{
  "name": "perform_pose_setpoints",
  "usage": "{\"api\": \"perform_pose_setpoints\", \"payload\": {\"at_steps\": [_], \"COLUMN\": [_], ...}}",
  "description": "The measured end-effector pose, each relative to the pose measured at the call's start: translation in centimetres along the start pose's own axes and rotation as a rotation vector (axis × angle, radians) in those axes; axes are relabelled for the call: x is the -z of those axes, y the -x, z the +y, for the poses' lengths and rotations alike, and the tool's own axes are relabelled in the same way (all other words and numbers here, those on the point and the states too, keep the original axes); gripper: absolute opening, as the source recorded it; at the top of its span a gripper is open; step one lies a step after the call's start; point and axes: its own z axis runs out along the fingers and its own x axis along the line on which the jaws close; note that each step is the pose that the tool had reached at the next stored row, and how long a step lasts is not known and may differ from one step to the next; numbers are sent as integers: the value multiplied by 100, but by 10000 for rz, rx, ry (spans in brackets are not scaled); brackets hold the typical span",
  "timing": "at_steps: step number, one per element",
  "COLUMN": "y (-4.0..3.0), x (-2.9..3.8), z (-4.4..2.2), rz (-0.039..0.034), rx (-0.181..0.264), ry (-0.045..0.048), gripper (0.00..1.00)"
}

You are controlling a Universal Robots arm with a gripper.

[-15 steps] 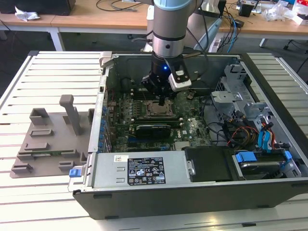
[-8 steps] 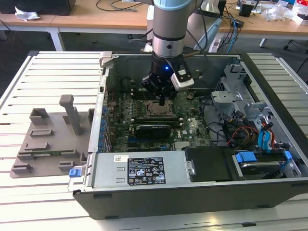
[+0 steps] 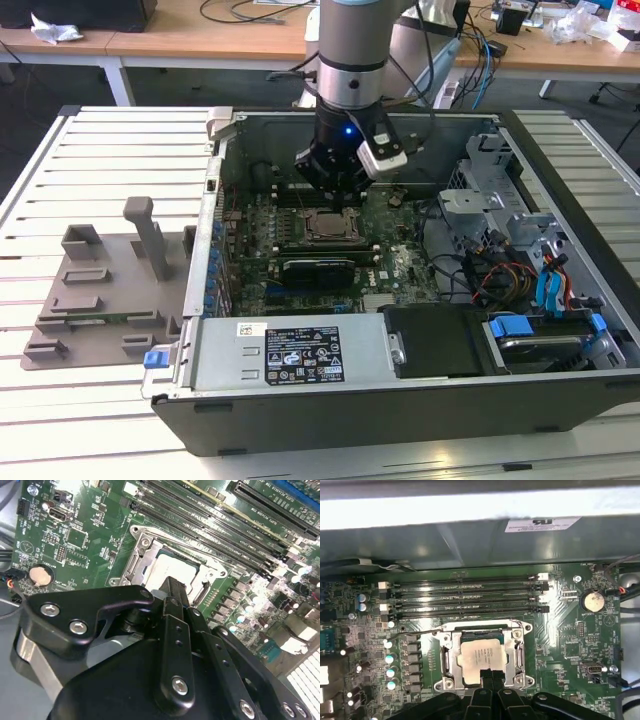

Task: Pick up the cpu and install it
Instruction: 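Install the first cpu locking lever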

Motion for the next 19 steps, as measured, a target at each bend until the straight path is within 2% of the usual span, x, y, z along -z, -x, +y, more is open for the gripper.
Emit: {"api": "perform_pose_setpoints", "payload": {"at_steps": [2, 3, 6, 10, 12, 17, 19], "y": [1, 2, 4, 4, -20, -139, -214], "x": [94, 185, 333, 346, 346, 346, 346], "z": [-3, -6, -11, -12, -13, -18, -22], "rz": [-1, 0, 0, 0, 1, 0, 0], "rx": [0, 0, 0, 1, 0, 0, 0], "ry": [2, 1, 1, 1, 1, 1, 1], "gripper": [11, 11, 11, 11, 11, 11, 11]}}
